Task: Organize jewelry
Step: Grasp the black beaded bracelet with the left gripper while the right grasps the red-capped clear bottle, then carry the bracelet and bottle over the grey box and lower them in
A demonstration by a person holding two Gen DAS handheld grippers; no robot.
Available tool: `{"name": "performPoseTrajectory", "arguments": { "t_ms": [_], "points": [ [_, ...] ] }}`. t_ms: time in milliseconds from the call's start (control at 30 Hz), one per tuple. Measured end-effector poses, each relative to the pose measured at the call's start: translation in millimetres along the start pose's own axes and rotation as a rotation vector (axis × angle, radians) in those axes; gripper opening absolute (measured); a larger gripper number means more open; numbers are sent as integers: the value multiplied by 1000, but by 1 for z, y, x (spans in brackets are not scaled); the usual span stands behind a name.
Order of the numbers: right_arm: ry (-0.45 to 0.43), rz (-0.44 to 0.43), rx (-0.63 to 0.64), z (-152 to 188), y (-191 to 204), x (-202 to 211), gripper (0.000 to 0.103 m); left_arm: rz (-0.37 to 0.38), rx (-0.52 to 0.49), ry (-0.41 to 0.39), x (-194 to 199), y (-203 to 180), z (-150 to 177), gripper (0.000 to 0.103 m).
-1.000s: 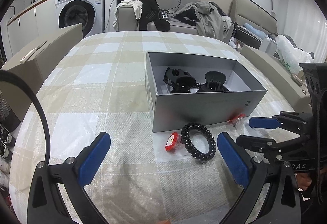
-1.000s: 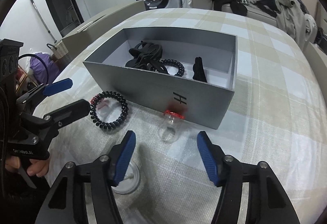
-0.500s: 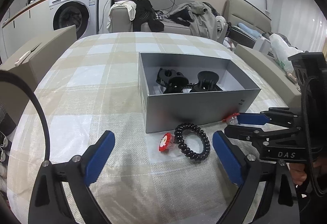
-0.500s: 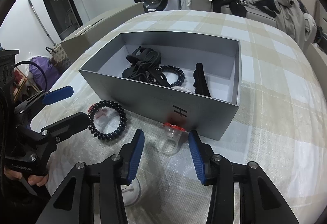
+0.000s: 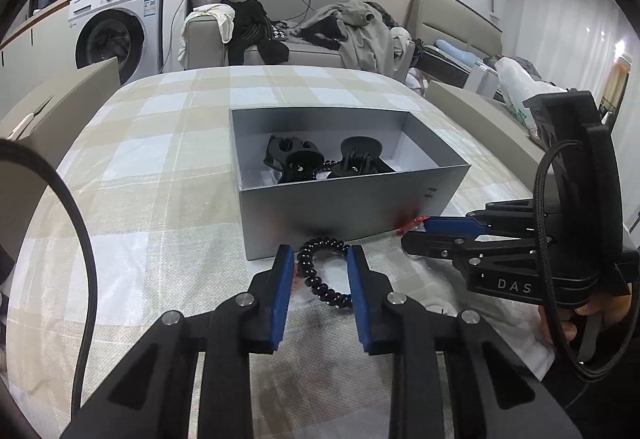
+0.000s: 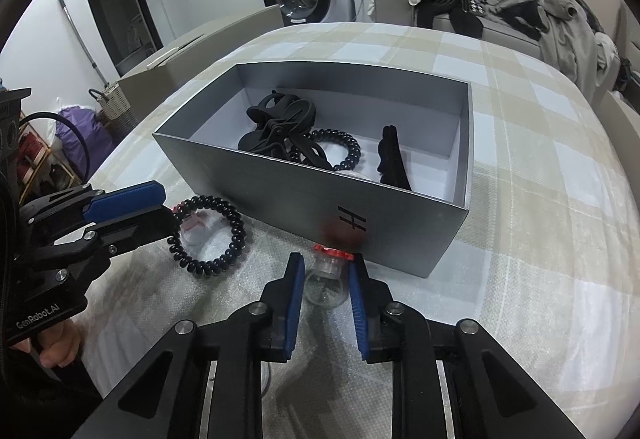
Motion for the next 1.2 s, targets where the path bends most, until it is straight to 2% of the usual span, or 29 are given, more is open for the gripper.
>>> {"name": "performPoseTrajectory", "arguments": {
  "t_ms": [200,533,633,700,1200],
  "points": [
    [-2,-11,-3,0,0,1,21,-14,-23,45,-8,-4,6,21],
    [-8,-18,-5,1,-1,1,21,-54,3,120,-22,3,17,20],
    [-9,-16,-4,1,-1,1,21,-49,-11,129,-23,0,18,11],
    [-11,-15,1,1,-1,1,18,-42,-18,127,-23,-3,19,6],
    [-90,-54,-14,-9,2,16,18,12,16,71,-9,-5,8,4]
  ]
}}
Point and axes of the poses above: each gripper's, at about its wrist camera, not at the fingertips, and x roughly against the way its jaws point, y to its left, z to its underside, the point moved 8 cm from there along -x, roughly the way its jaws point, and after that the axes turned 13 degrees about -y, right-handed, at the moved point
